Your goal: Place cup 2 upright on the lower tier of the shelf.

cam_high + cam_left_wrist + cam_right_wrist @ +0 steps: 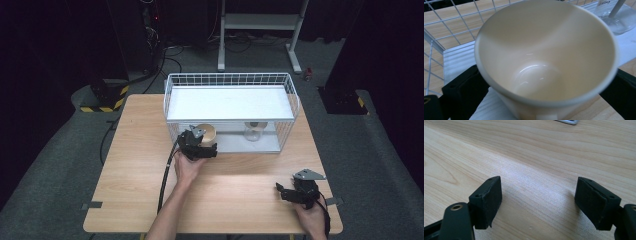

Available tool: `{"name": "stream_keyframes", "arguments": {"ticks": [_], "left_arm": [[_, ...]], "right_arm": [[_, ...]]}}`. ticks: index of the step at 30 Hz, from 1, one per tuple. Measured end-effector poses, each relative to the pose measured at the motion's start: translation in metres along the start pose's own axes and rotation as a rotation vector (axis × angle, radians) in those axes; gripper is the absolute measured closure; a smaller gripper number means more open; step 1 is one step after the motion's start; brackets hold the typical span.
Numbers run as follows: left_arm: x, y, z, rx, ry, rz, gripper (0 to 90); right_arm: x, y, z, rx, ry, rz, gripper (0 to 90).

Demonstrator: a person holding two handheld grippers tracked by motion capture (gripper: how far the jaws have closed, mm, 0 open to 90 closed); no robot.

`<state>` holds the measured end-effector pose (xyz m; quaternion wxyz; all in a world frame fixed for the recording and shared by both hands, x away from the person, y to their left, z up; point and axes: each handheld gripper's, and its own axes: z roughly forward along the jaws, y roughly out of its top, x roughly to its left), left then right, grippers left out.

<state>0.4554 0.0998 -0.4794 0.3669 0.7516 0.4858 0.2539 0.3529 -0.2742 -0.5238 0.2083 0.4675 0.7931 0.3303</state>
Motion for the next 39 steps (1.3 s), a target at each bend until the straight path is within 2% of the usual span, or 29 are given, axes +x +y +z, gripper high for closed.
{"name": "stream_keyframes", "arguments": {"ticks": [2, 6, 8, 9, 17, 24, 35, 38, 39], "left_arm": [[0.000, -0.001, -0.003, 0.004, 0.003, 0.010, 4.9], [-0.001, -0.004, -0.006, 0.002, 0.009, -0.016, 8.2], [0.000, -0.005, -0.007, -0.002, 0.015, -0.012, 10.8], [-0.001, -0.006, -0.008, -0.004, 0.006, -0.028, 10.8], [-0.002, -0.008, -0.012, 0.007, 0.020, -0.016, 14.2], [-0.003, -0.011, -0.012, -0.007, 0.034, -0.017, 19.2], [-0.002, -0.009, -0.005, 0.012, 0.061, -0.006, 33.3], [-0.002, -0.008, -0.002, 0.005, 0.072, -0.007, 39.1], [-0.003, -0.008, -0.001, 0.003, 0.083, -0.001, 43.9]], "right_arm": [[0.000, 0.000, 0.000, 0.001, 0.001, 0.001, 22.0], [0.000, 0.000, 0.000, 0.001, 0.000, 0.002, 22.0], [0.000, 0.000, 0.000, 0.000, 0.000, 0.001, 22.1], [0.000, 0.000, 0.000, 0.000, 0.000, 0.001, 22.0], [0.000, 0.000, 0.000, 0.000, 0.000, 0.000, 22.1], [0.000, 0.000, 0.000, 0.000, 0.000, 0.000, 22.1], [0.000, 0.000, 0.000, 0.000, 0.001, 0.002, 22.1], [0.000, 0.000, 0.000, 0.001, 0.001, 0.003, 22.1], [0.000, 0.000, 0.000, 0.002, 0.000, 0.004, 22.1]]}}
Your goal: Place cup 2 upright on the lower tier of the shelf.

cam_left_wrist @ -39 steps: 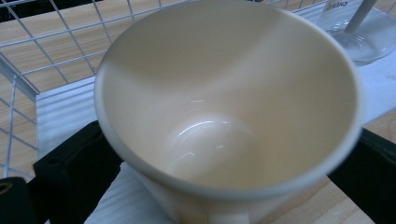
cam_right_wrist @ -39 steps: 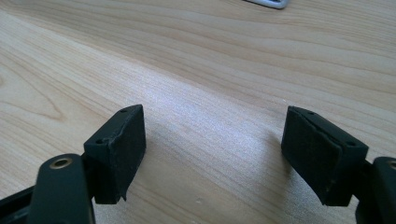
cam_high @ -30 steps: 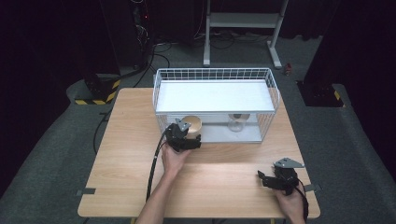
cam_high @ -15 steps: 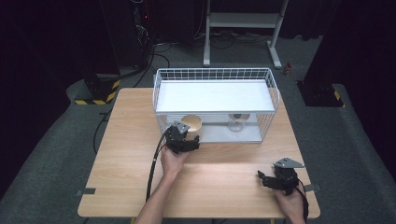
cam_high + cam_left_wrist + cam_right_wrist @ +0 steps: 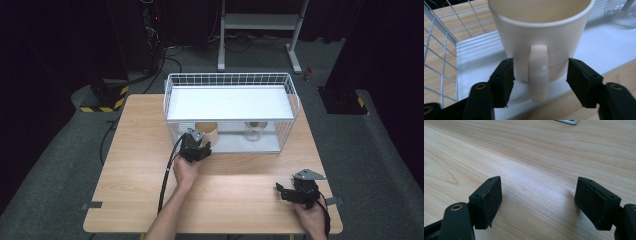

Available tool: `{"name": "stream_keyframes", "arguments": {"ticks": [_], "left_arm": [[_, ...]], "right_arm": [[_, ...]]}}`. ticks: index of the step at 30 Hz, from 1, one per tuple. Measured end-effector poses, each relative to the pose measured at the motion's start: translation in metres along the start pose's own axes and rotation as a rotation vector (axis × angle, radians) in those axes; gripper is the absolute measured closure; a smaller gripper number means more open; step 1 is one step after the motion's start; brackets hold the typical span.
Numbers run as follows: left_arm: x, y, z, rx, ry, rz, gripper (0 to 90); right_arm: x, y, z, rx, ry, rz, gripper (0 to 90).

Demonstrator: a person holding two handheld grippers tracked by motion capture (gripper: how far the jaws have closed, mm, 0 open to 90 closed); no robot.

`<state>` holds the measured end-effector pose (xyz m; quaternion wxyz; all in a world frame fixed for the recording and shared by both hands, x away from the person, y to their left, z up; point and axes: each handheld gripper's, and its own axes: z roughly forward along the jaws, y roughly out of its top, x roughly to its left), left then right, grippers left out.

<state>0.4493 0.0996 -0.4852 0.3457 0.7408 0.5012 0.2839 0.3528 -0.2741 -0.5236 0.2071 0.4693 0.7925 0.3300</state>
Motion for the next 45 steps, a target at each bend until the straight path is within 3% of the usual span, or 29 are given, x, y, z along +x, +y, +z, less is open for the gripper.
{"name": "stream_keyframes", "arguments": {"ticks": [2, 10, 14, 22, 24, 26, 29, 30, 31, 35, 45], "left_arm": [[-0.002, 0.000, 0.002, 0.005, 0.031, 0.032, 46.5], [0.001, -0.001, 0.013, 0.020, 0.032, -0.018, 57.9], [0.002, 0.004, 0.018, 0.044, 0.029, 0.002, 62.0], [0.003, 0.005, 0.024, 0.056, 0.025, -0.039, 62.9], [0.004, 0.005, 0.024, 0.058, 0.022, -0.040, 57.5], [0.004, 0.005, 0.022, 0.044, 0.006, -0.048, 43.2], [0.004, 0.004, 0.017, 0.043, -0.007, -0.046, 35.6], [0.004, 0.003, 0.016, 0.040, -0.018, -0.064, 31.5], [0.006, 0.002, 0.012, 0.033, -0.036, -0.075, 30.6], [0.006, -0.001, 0.004, 0.025, -0.041, -0.085, 29.4], [0.006, 0.002, -0.014, -0.005, -0.052, -0.053, 28.5]], "right_arm": [[0.000, 0.000, 0.000, -0.001, 0.000, -0.002, 22.1], [0.000, 0.000, 0.000, 0.000, 0.000, 0.002, 22.1], [0.000, 0.000, 0.000, 0.001, 0.000, 0.003, 22.1], [0.000, 0.000, 0.000, 0.000, 0.000, 0.005, 22.0], [0.000, 0.000, 0.000, 0.001, 0.000, 0.005, 22.0], [0.000, 0.000, 0.000, 0.000, 0.000, 0.003, 22.0], [0.000, 0.000, 0.000, 0.000, 0.000, 0.005, 22.0], [0.000, 0.000, 0.000, 0.000, 0.000, 0.005, 22.0], [0.000, 0.000, 0.000, 0.000, -0.001, 0.003, 22.0], [0.000, 0.000, 0.000, 0.000, -0.001, 0.003, 22.1], [0.000, 0.000, 0.000, 0.000, 0.000, 0.005, 22.0]]}}
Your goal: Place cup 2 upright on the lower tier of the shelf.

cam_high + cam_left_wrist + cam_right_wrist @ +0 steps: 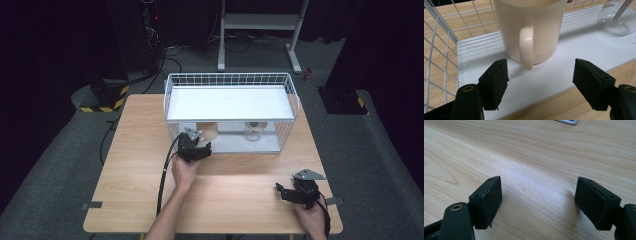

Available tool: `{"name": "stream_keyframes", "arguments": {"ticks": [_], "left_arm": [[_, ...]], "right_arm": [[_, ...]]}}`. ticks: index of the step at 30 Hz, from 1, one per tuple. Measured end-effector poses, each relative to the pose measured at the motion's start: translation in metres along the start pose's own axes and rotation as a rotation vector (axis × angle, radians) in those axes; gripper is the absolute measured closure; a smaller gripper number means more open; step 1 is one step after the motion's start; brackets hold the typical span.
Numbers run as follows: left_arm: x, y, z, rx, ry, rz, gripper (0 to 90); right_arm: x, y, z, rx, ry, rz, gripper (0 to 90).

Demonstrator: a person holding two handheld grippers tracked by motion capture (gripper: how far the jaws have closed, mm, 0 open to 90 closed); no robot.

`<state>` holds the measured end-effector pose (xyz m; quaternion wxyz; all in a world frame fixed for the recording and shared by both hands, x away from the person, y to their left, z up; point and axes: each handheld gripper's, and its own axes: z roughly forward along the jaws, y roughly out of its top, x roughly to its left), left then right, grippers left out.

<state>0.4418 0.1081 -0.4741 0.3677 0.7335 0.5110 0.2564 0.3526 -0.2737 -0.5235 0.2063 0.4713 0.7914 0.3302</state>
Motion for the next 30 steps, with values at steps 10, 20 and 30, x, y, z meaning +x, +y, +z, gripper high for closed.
{"name": "stream_keyframes", "arguments": {"ticks": [10, 20, 30], "left_arm": [[0.001, -0.002, -0.017, -0.018, -0.024, -0.005, 29.5], [0.005, -0.009, -0.030, -0.029, -0.019, -0.013, 29.4], [0.007, -0.014, -0.040, -0.043, -0.041, -0.014, 28.5]], "right_arm": [[0.000, 0.000, 0.000, 0.000, 0.000, 0.000, 22.0], [0.000, 0.000, 0.000, -0.001, 0.000, -0.002, 22.1], [0.000, 0.000, 0.000, -0.001, 0.000, -0.003, 22.1]]}}
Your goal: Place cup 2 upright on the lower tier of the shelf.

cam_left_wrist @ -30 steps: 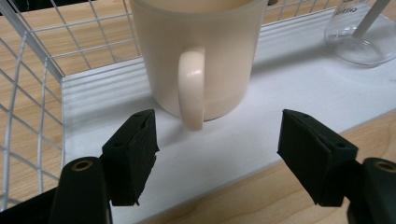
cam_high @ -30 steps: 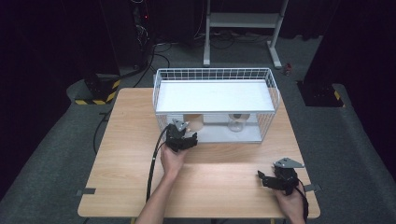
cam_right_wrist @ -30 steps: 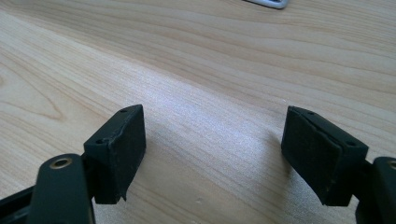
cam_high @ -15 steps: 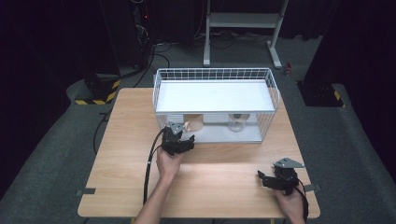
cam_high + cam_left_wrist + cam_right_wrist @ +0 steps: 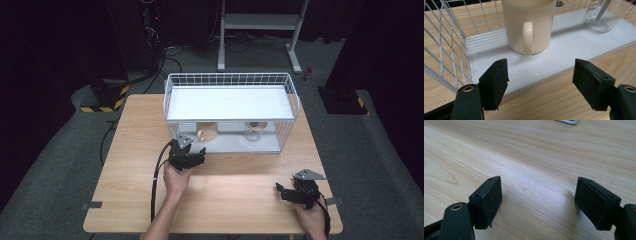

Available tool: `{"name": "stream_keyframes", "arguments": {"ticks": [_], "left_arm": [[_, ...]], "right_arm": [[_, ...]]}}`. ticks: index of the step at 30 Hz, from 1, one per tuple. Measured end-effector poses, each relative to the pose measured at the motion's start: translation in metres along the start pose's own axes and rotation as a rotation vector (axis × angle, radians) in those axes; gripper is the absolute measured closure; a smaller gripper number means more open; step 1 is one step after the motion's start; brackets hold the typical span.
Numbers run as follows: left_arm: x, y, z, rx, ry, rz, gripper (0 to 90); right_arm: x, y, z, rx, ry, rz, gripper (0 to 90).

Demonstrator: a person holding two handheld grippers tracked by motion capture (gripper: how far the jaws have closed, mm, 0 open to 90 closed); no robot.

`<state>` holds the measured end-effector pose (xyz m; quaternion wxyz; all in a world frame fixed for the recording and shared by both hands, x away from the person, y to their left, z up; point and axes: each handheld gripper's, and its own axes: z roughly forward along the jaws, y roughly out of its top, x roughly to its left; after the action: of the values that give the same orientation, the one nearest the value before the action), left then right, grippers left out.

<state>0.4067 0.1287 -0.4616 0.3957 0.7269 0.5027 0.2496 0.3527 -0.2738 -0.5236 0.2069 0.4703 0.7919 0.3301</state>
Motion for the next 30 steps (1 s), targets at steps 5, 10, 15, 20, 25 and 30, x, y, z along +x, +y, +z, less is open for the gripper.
{"name": "stream_keyframes", "arguments": {"ticks": [5, 10, 15, 20, 25, 30], "left_arm": [[0.000, -0.002, -0.002, 0.003, -0.007, 0.000, 28.0], [0.001, -0.004, -0.007, -0.002, -0.018, -0.001, 27.2], [0.004, -0.006, -0.009, -0.002, -0.025, -0.015, 26.0], [0.005, -0.007, -0.012, -0.007, -0.038, -0.021, 24.7], [0.007, -0.009, -0.017, -0.013, -0.050, -0.024, 23.5], [0.008, -0.010, -0.020, -0.012, -0.053, -0.020, 22.4]], "right_arm": [[0.000, 0.000, 0.000, 0.000, 0.000, 0.000, 22.0], [0.000, 0.000, 0.000, 0.000, 0.000, 0.001, 22.0], [0.000, 0.000, 0.000, 0.000, 0.000, 0.002, 22.0], [0.000, 0.000, 0.000, 0.000, 0.000, 0.000, 22.0], [0.000, 0.000, 0.000, 0.000, 0.000, 0.000, 22.1], [0.000, 0.000, 0.000, 0.000, 0.000, 0.002, 22.0]]}}
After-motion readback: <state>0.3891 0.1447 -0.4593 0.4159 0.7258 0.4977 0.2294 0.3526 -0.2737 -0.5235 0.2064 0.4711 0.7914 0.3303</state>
